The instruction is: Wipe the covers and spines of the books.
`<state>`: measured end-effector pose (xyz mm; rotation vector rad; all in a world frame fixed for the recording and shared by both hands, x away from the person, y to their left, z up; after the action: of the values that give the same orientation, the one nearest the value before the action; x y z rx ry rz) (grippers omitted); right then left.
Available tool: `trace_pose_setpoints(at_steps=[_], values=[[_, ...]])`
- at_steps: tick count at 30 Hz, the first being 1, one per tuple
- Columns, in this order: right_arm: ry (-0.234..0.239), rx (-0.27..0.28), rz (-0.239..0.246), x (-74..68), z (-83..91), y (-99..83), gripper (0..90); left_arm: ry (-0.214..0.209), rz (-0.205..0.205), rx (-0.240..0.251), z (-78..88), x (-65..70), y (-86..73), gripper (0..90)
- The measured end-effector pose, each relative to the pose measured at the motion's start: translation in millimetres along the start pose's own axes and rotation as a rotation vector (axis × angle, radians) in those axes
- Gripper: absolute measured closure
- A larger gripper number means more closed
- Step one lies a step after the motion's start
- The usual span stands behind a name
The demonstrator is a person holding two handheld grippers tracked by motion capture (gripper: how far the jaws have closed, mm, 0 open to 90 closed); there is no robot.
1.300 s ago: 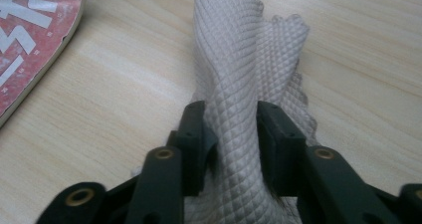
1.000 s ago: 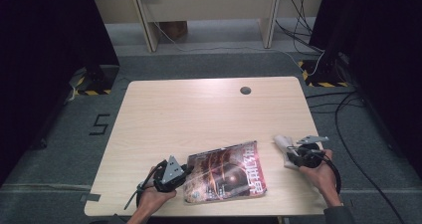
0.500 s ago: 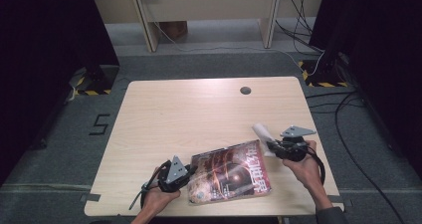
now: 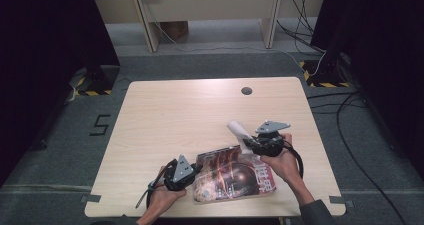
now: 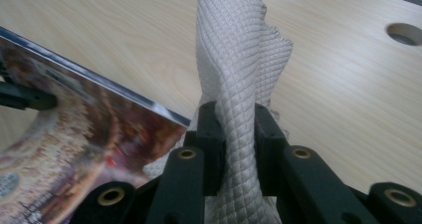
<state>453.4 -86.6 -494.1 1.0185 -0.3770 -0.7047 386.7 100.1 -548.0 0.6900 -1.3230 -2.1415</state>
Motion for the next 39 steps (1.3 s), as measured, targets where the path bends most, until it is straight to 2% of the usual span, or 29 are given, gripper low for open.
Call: trace_pose_setpoints(at_steps=[7,9,13,16,20,22,28,32,34,39], values=[[0.072,-0.033,0.049,-32.6,-24.2,2.0,78.4,-0.004,-0.007,0.001,0.0,1.4,-0.3,82.1],[0.06,-0.042,0.064,-34.4,-26.7,0.6,78.4,-0.002,-0.011,0.0,-0.2,1.5,-1.2,82.1],[0.066,-0.039,0.046,-34.1,-27.0,-0.6,78.3,0.0,-0.022,-0.001,-0.2,1.6,-1.3,82.0],[0.062,-0.043,0.051,-35.1,-28.1,-1.1,78.1,0.003,-0.025,-0.004,-0.8,1.5,-2.2,81.8],[0.079,-0.039,0.059,-40.4,-29.1,1.4,78.0,0.005,-0.028,-0.003,-0.6,1.7,-1.3,81.7],[0.094,-0.034,0.058,-46.4,-30.5,4.4,78.0,0.007,-0.025,-0.002,-0.7,1.8,-1.6,81.6],[0.133,-0.032,0.099,-68.2,-36.7,15.8,77.6,0.011,-0.026,-0.005,-0.7,1.5,-2.1,81.0],[0.17,-0.022,0.106,-81.4,-40.2,22.4,77.5,0.01,-0.027,-0.006,-0.2,1.5,-2.0,80.9],[0.2,-0.011,0.092,-88.5,-40.5,25.8,77.4,0.01,-0.03,-0.004,-0.2,1.8,-1.9,80.9],[0.218,-0.007,0.106,-101.3,-43.3,30.9,77.2,0.013,-0.029,-0.006,-0.7,1.8,-2.7,80.7]])
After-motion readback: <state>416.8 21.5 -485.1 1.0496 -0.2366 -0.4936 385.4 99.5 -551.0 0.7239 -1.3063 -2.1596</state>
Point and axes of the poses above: each handheld gripper's, and its own axes: z roughly backward along the jaws, y roughly out of its top, x roughly to its right, the point moved 10 cm from there along -z, roughly forward along the jaws, and after that the axes turned 9 degrees about x, right-handed, at the moved point
